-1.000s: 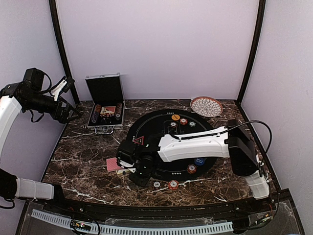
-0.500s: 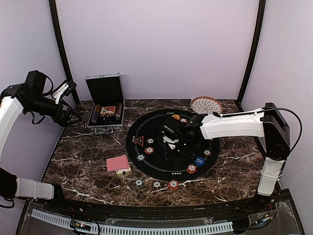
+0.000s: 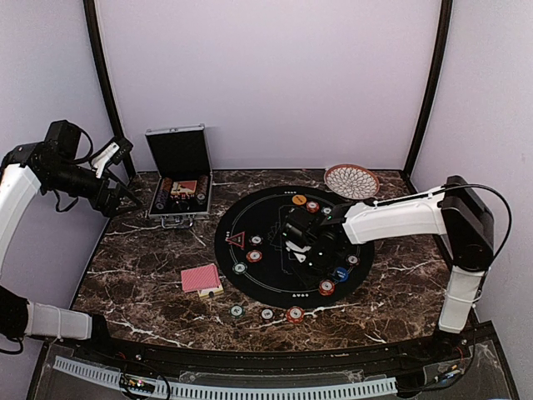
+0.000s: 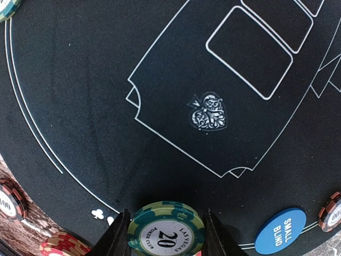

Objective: Distribute texas hold em gaming equipment

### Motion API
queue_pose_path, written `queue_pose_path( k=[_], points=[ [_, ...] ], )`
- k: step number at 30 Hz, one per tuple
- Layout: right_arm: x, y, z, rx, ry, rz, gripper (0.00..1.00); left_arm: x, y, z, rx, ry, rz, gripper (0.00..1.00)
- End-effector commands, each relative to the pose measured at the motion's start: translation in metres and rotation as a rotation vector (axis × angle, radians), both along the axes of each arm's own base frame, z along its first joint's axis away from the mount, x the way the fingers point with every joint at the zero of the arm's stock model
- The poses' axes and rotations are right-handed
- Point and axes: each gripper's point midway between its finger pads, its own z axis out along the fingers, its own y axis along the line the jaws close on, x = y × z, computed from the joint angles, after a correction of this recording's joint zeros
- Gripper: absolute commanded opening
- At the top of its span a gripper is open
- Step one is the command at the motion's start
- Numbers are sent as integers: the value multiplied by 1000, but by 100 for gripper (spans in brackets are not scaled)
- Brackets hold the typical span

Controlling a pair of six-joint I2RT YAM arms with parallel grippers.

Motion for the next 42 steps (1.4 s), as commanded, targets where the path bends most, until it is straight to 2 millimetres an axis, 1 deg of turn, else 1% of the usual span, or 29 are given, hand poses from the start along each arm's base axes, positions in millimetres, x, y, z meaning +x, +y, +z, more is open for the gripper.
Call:
queue_pose_path(
  k=[1,3,5,12,16,18,19,20,21,23,26,28,31,32,33,34,36,38,42],
  points=[
    [1,5,-3,25,-1,-8,30,-8,-4,-4,-7,29,-22,99],
    [-1,4,-6,22,6,-6,31,-8,-3,-6,-7,34,-21,99],
    [-1,5,-8,24,8,-2,33,-10,-8,-9,-2,42,-42,99],
    [-1,8,-15,17,22,7,44,-15,-17,-29,32,86,-84,99],
    [-2,6,-15,8,26,8,52,-20,-25,-49,63,117,-123,99],
    [-1,4,-13,-2,22,5,54,-22,-30,-62,82,131,-141,99],
    [-1,3,-11,-8,22,3,56,-26,-33,-72,111,143,-159,99],
    [0,3,-9,-12,17,2,58,-27,-34,-78,133,150,-170,99],
    [1,3,-6,-15,14,1,62,-31,-36,-89,177,160,-188,99],
    [7,8,6,0,-8,-6,66,-35,-35,-104,251,170,-220,99],
    [17,21,29,43,-45,-23,69,-36,-36,-120,326,164,-265,99],
    [23,31,43,84,-63,-40,74,-34,-40,-130,362,150,-292,99],
    [29,43,63,159,-82,-71,84,-35,-52,-142,389,152,-350,99],
    [30,46,69,184,-89,-90,89,-38,-57,-147,400,153,-369,99],
    [31,48,74,207,-91,-101,95,-35,-60,-150,414,135,-377,99],
    [32,50,79,237,-90,-115,98,-37,-63,-155,423,137,-393,99],
    [31,54,87,291,-77,-136,99,-40,-73,-161,439,122,-437,99],
    [32,58,92,340,-62,-154,99,-36,-79,-168,458,102,-455,99],
    [33,62,93,391,-33,-184,98,-39,-89,-183,466,126,-488,99]
  ],
)
